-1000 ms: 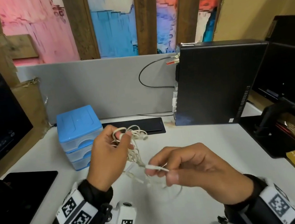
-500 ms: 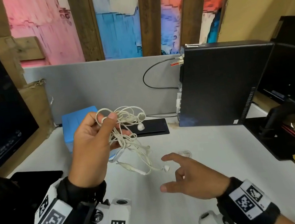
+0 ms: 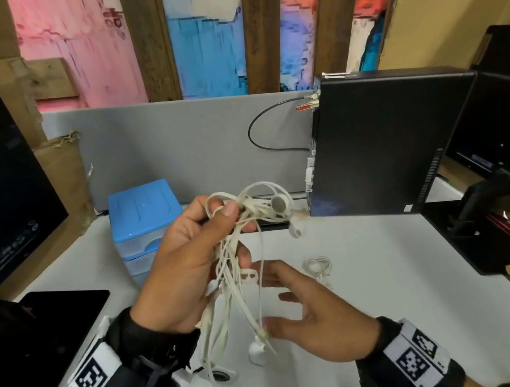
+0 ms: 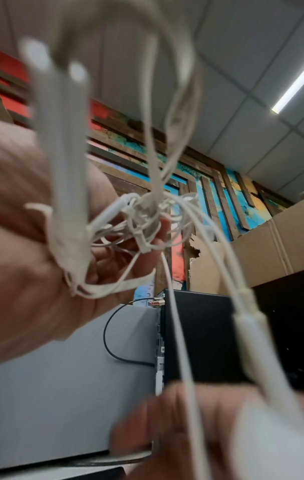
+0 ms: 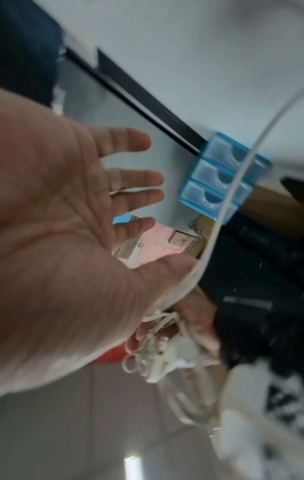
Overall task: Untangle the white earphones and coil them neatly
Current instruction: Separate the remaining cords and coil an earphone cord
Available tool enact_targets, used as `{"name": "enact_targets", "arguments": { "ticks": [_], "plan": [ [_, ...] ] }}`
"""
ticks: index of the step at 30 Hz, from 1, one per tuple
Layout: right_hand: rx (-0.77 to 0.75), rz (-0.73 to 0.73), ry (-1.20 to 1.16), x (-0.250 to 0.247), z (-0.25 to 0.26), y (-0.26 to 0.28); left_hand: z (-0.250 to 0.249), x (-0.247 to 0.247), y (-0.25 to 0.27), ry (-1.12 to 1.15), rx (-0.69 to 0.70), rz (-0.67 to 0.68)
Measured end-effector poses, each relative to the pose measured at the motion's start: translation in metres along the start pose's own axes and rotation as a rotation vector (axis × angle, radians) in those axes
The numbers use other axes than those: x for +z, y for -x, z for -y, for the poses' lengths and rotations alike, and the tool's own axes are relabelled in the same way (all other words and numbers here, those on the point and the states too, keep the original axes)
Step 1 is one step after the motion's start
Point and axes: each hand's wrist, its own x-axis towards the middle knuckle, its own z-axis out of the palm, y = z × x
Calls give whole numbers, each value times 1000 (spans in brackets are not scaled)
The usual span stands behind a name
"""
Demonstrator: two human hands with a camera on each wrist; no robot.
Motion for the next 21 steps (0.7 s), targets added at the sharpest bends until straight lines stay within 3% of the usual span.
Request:
{"name": "enact_targets", "arguments": {
  "ticks": [4,6,13,17,21],
  "plan": [
    [-109,94,-663,-8,19,2,9,-6,-2,-89,-25,55],
    [-156,102,-849,-15,25,6,11,-10,-4,-195,-30,71],
    [-147,-189,-754,-33,24,5,8,-14,-2,-383,-21,158],
    [-202,-215,-658,-44,21,8,6,-16,0,-359,-85,230],
    [-295,-181,-586,-47,21,11,11,-9,3,-463,-153,214]
  ]
}}
